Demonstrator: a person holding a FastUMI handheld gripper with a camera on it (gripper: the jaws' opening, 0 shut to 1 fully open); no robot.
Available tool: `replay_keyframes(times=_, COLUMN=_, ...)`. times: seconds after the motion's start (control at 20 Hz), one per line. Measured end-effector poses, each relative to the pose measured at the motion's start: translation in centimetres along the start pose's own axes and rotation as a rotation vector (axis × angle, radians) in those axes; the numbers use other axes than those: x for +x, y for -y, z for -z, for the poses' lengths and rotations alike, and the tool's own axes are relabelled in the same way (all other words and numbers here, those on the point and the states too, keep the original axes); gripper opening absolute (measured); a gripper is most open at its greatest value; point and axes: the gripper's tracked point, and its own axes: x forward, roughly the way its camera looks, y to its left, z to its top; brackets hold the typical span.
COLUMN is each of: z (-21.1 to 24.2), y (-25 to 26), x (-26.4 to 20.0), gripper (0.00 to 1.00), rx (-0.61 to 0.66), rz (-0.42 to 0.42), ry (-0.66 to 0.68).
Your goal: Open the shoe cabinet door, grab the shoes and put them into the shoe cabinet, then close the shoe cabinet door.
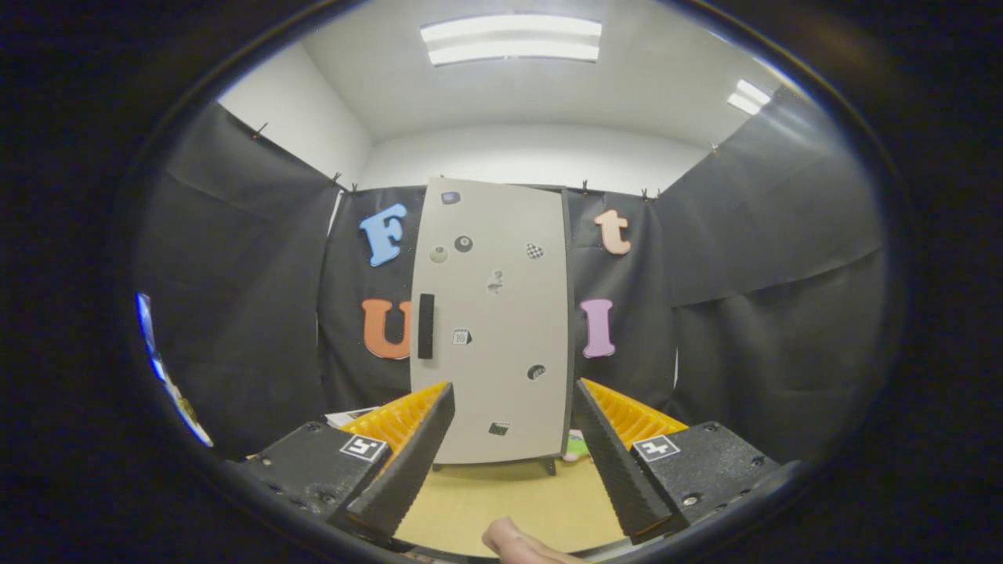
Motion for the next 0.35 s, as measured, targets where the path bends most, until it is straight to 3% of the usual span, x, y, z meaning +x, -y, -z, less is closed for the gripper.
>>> replay_keyframes(times=0.35, z=0.56, y=-0.61, x=0.00, gripper=0.99, rx=-0.027, rz=-0.019, ry=-0.009)
